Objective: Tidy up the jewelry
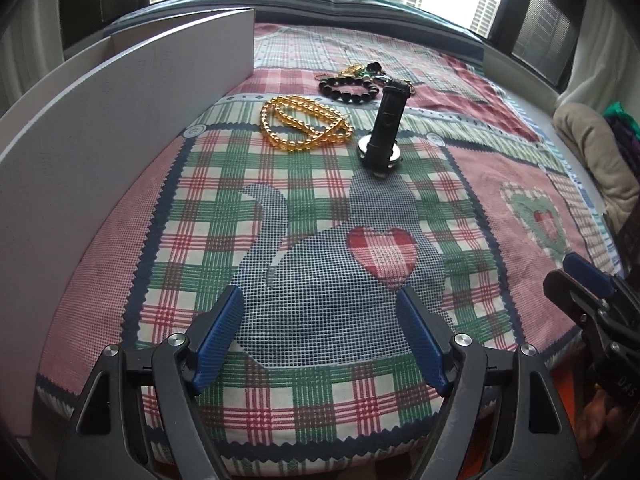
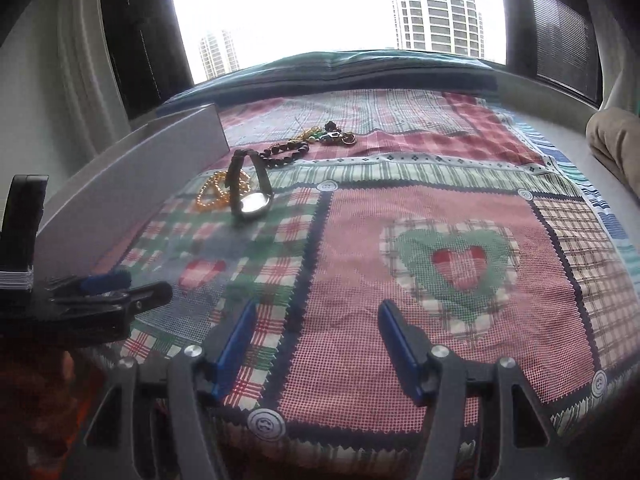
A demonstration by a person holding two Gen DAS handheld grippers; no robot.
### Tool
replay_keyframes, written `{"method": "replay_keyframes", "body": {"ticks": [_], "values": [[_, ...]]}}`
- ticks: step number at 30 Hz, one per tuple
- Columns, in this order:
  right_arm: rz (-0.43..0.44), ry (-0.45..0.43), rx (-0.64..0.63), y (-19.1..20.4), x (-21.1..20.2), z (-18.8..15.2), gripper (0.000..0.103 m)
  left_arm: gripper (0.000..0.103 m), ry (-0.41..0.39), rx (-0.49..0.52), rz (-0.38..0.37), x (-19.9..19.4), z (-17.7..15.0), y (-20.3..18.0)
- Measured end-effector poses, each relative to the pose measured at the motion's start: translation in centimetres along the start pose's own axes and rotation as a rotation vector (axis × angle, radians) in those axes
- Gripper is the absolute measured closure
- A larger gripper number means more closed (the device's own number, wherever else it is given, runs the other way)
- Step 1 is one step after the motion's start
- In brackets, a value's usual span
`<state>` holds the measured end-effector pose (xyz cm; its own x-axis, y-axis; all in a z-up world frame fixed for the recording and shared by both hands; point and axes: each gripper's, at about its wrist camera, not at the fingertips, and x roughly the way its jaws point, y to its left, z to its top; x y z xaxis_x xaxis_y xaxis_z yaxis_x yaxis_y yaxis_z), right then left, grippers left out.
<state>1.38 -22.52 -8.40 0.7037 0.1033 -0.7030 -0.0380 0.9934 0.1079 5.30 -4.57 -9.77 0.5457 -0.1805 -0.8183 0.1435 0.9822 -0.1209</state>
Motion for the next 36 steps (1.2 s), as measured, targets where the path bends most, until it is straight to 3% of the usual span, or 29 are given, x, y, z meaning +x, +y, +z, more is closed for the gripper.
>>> {"method": "replay_keyframes", "body": {"ticks": [9,15,17,19,21,24,26,29,36], "values": [[-0.019,-0.003,0.019,-0.6,0.1,0.5,0.039,0.02,0.006,0.0,-0.005,0.3,-0.2,-0.1],[-0.152,0.017,0.08,-3.9,1.2,2.9,0.036,0.018,0.012,-0.013,-0.013,0.4,0.0,0.1],[-0.228,0.088,0.071,-5.8,3.2,4.5,0.032,0.017,0.015,-0.011,-0.009,0.5,0.0,0.0],[-0.291,0.062,0.06,-7.8,4.7,6.0,0.031,0.017,0.019,-0.007,-0.001,0.6,0.0,-0.1],[-0.362,0.092,0.062,-10.1,7.0,7.4,0.028,0.017,0.024,-0.009,0.004,0.6,0.1,-0.2],[-0.351,0.135,0.124,-14.0,10.5,8.6,0.027,0.017,0.031,-0.018,0.007,0.7,0.2,-0.1],[-0.311,0.109,0.17,-15.6,11.5,9.1,0.017,0.016,0.036,-0.021,0.01,0.8,0.3,-0.2],[-0.336,0.124,0.158,-16.0,12.2,9.6,0.011,0.013,0.044,-0.017,0.018,1.2,0.6,-0.4],[-0.336,0.124,0.159,-15.8,12.1,9.5,0.01,0.013,0.06,-0.023,0.011,1.4,0.8,-0.1]]}}
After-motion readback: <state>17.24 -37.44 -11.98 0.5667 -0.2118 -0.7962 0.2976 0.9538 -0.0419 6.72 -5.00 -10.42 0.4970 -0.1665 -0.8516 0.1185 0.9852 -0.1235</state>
